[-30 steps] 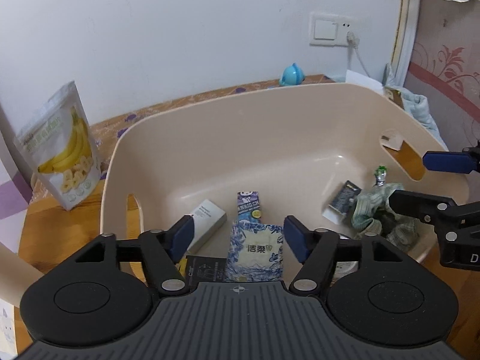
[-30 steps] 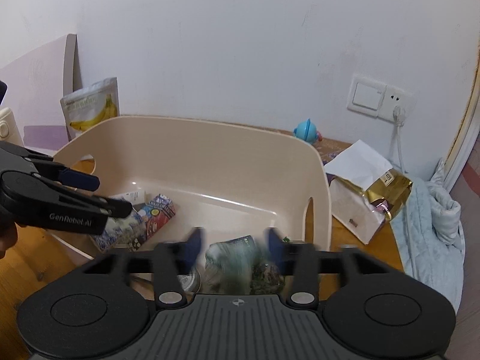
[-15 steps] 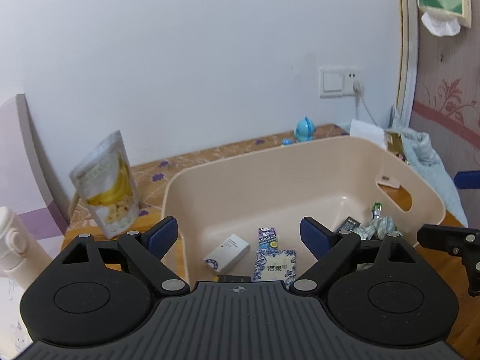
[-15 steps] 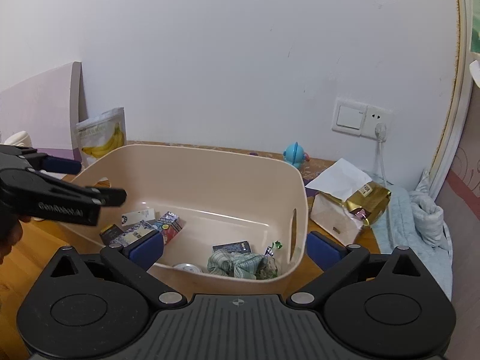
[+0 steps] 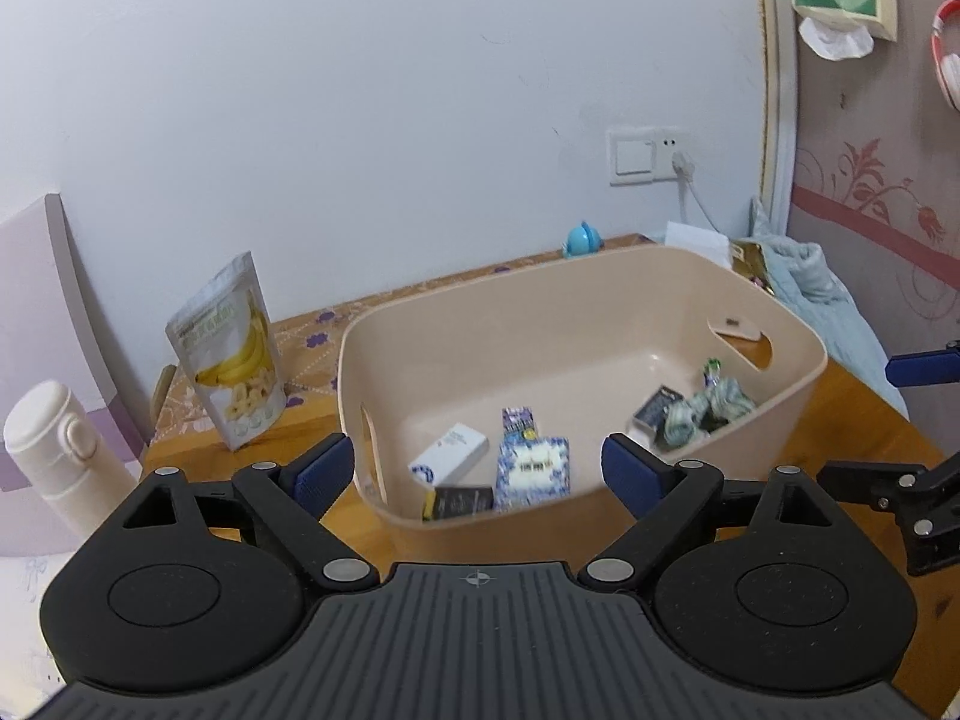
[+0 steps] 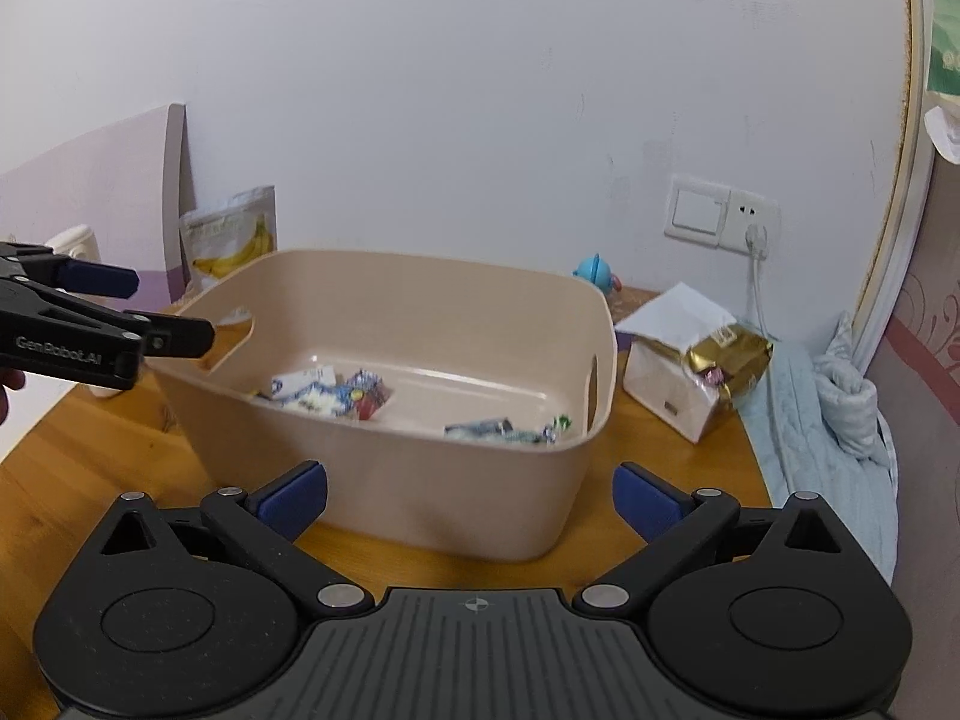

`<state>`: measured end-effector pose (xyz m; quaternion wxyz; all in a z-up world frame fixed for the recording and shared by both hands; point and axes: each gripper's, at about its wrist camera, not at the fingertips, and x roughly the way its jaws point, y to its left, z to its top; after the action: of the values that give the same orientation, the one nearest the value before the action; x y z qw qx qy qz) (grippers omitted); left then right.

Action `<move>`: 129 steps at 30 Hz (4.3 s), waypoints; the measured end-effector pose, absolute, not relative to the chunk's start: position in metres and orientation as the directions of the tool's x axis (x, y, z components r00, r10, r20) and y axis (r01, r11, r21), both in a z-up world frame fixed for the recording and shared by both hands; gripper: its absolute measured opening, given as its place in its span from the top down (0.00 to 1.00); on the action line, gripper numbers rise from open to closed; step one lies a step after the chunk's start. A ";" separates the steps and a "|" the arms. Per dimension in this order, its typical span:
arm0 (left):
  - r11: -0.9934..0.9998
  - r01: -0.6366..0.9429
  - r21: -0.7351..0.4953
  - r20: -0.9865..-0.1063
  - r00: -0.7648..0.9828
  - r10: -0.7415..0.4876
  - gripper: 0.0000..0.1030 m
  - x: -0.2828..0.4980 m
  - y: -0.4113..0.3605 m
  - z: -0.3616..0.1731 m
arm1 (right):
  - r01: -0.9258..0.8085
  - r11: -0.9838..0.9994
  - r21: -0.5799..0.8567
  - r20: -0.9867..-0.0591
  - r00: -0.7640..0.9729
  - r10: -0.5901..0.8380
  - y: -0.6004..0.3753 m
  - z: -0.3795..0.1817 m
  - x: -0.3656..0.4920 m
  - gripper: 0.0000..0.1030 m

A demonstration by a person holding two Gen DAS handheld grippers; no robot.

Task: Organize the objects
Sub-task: 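Move both tools back toward the cartoon box and figurine keychain, then grasp the colourful cartoon box with the left tool while the right tool grasps the figurine keychain, then carry the cartoon box and keychain over the basket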

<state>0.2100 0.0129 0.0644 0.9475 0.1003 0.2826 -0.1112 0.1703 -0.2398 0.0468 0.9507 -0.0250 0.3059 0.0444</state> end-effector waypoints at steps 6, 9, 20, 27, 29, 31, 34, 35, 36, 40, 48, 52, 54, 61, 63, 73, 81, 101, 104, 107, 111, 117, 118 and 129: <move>0.957 0.269 0.104 -0.595 0.788 -0.157 0.11 0.199 0.018 0.048 | -0.094 0.995 -0.016 -0.620 0.782 0.064 -0.241 0.030 0.159 0.00; 0.958 0.271 0.097 -0.614 0.773 -0.157 0.11 0.194 0.019 0.039 | -0.094 0.996 -0.009 -0.639 0.766 0.066 -0.241 0.019 0.154 0.00; 0.963 0.258 0.073 -0.680 0.720 -0.142 0.11 0.179 0.023 0.006 | -0.082 0.995 0.048 -0.714 0.694 0.092 -0.240 -0.020 0.145 0.00; 0.949 0.310 0.064 -0.716 0.677 -0.172 0.11 0.176 0.003 -0.015 | -0.101 0.993 0.061 -0.752 0.649 0.113 -0.230 -0.041 0.141 0.00; 0.947 0.317 0.053 -0.724 0.665 -0.182 0.11 0.174 -0.003 -0.020 | -0.108 0.993 0.053 -0.760 0.641 0.110 -0.226 -0.044 0.141 0.00; 0.947 0.318 0.038 -0.730 0.656 -0.191 0.11 0.174 -0.006 -0.023 | -0.114 0.992 0.046 -0.764 0.636 0.109 -0.224 -0.047 0.141 0.00; 0.948 0.318 0.010 -0.735 0.645 -0.209 0.11 0.175 -0.010 -0.026 | -0.122 0.991 0.050 -0.771 0.626 0.116 -0.221 -0.050 0.142 0.00; 0.948 0.317 0.003 -0.735 0.644 -0.213 0.11 0.175 -0.011 -0.026 | -0.124 0.991 0.050 -0.774 0.623 0.117 -0.221 -0.051 0.142 0.00; 0.949 0.316 -0.004 -0.733 0.644 -0.218 0.11 0.176 -0.011 -0.025 | -0.127 0.991 0.049 -0.776 0.620 0.118 -0.220 -0.052 0.143 0.00; 0.951 0.305 -0.050 -0.719 0.651 -0.246 0.11 0.180 -0.014 -0.025 | -0.136 0.989 0.050 -0.781 0.612 0.124 -0.217 -0.055 0.145 0.00; 0.957 0.280 -0.078 -0.766 0.597 -0.238 0.11 0.199 -0.023 -0.044 | -0.157 0.987 0.023 -0.781 0.614 0.116 -0.209 -0.057 0.149 0.00; 0.957 0.259 -0.128 -0.779 0.571 -0.259 0.11 0.204 -0.016 -0.049 | -0.162 0.987 0.010 -0.779 0.617 0.109 -0.207 -0.057 0.150 0.00; 0.965 0.238 -0.113 -0.788 0.569 -0.233 0.11 0.204 -0.012 -0.050 | -0.164 0.986 0.001 -0.779 0.619 0.104 -0.207 -0.058 0.151 0.00; 0.973 0.197 -0.117 -0.795 0.570 -0.211 0.11 0.203 0.009 -0.052 | -0.184 0.983 0.004 -0.775 0.620 0.119 -0.200 -0.057 0.154 0.00; 0.975 0.180 -0.129 -0.792 0.573 -0.211 0.11 0.204 0.014 -0.052 | -0.199 0.980 0.004 -0.775 0.619 0.129 -0.196 -0.057 0.154 0.00; 0.986 0.155 -0.070 -0.796 0.587 -0.148 0.11 0.203 0.028 -0.049 | -0.244 0.969 0.043 -0.773 0.606 0.187 -0.188 -0.055 0.153 0.00; 0.989 0.144 -0.030 -0.798 0.592 -0.110 0.11 0.196 0.035 -0.053 | -0.282 0.958 0.053 -0.767 0.603 0.219 -0.178 -0.056 0.155 0.00; 0.983 0.183 0.006 -0.769 0.629 -0.113 0.50 0.196 0.034 -0.054 | -0.257 0.966 0.020 -0.702 0.684 0.197 -0.160 -0.054 0.164 0.43; 0.982 0.187 0.001 -0.768 0.629 -0.119 0.54 0.195 0.034 -0.053 | -0.251 0.968 0.029 -0.695 0.691 0.199 -0.164 -0.052 0.163 0.56; 0.982 0.187 -0.007 -0.766 0.631 -0.125 0.55 0.194 0.036 -0.053 | -0.252 0.968 0.020 -0.694 0.694 0.195 -0.164 -0.052 0.161 0.69; 0.983 0.182 -0.020 -0.762 0.634 -0.133 0.55 0.192 0.037 -0.053 | -0.254 0.967 0.027 -0.691 0.694 0.202 -0.167 -0.052 0.159 0.76; 0.982 0.187 -0.035 -0.760 0.632 -0.148 0.55 0.190 0.038 -0.052 | -0.270 0.963 0.020 -0.690 0.693 0.209 -0.165 -0.053 0.154 0.77; 0.981 0.188 -0.038 -0.760 0.632 -0.150 0.55 0.189 0.037 -0.052 | -0.270 0.963 0.021 -0.690 0.693 0.210 -0.165 -0.053 0.154 0.78; 0.977 0.211 -0.017 -0.735 0.660 -0.155 0.55 0.176 0.037 -0.037 | -0.263 0.964 0.029 -0.670 0.711 0.214 -0.177 -0.043 0.145 0.80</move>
<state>0.1755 0.0369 -0.0369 0.9103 0.0350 0.4000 -0.1006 0.1446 -0.1770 -0.0435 0.9243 -0.0340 0.3576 0.1290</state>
